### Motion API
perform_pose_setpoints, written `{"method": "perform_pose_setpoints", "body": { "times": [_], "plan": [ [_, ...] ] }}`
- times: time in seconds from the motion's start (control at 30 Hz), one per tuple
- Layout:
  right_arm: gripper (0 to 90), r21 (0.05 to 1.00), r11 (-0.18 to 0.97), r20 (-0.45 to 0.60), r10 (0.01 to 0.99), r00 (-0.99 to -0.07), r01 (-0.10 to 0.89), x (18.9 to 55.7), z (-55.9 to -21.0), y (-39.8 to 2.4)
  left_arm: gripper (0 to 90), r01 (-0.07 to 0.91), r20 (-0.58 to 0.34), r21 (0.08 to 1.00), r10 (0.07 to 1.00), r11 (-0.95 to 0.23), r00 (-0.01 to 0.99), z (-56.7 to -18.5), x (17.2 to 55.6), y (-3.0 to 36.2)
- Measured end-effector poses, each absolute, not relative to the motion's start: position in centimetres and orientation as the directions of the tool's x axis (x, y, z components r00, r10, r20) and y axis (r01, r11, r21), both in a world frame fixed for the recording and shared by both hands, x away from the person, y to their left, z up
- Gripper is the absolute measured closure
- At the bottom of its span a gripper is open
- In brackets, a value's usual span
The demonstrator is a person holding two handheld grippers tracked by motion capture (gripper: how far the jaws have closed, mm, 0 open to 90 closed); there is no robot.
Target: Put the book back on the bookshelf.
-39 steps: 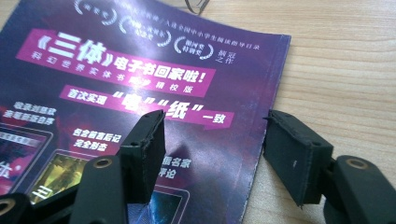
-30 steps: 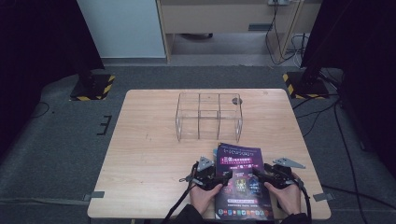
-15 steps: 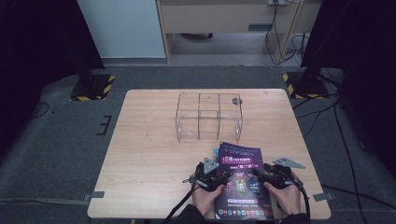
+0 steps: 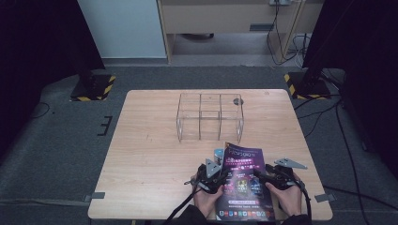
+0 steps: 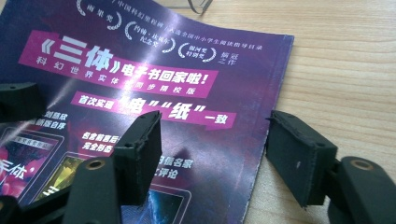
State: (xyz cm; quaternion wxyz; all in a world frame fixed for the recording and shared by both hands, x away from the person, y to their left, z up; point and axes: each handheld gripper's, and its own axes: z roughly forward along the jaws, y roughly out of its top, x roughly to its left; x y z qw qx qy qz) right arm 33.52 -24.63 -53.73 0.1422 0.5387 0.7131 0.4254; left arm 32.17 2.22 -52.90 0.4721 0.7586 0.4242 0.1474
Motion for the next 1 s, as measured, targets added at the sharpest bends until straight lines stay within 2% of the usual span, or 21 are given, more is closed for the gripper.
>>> {"method": "perform_pose_setpoints", "body": {
  "times": [0.1,0.57,1.0],
  "plan": [
    [34.0,0.764,0.069,0.247,0.887,-0.39,0.641,33.5,-53.7,-24.6,83.3,0.491,-0.214,0.857,0.758,-0.157,0.616,-52.4,32.0,2.3],
    [30.7,0.807,0.092,0.204,0.884,-0.421,0.584,33.2,-53.0,-25.3,84.8,0.467,-0.24,0.877,0.74,-0.113,0.629,-51.2,31.6,2.4],
    [27.3,0.798,0.092,0.235,0.862,-0.449,0.595,33.2,-52.8,-25.3,84.8,0.432,-0.244,0.899,0.735,-0.075,0.633,-49.6,31.3,2.8]
  ]
}}
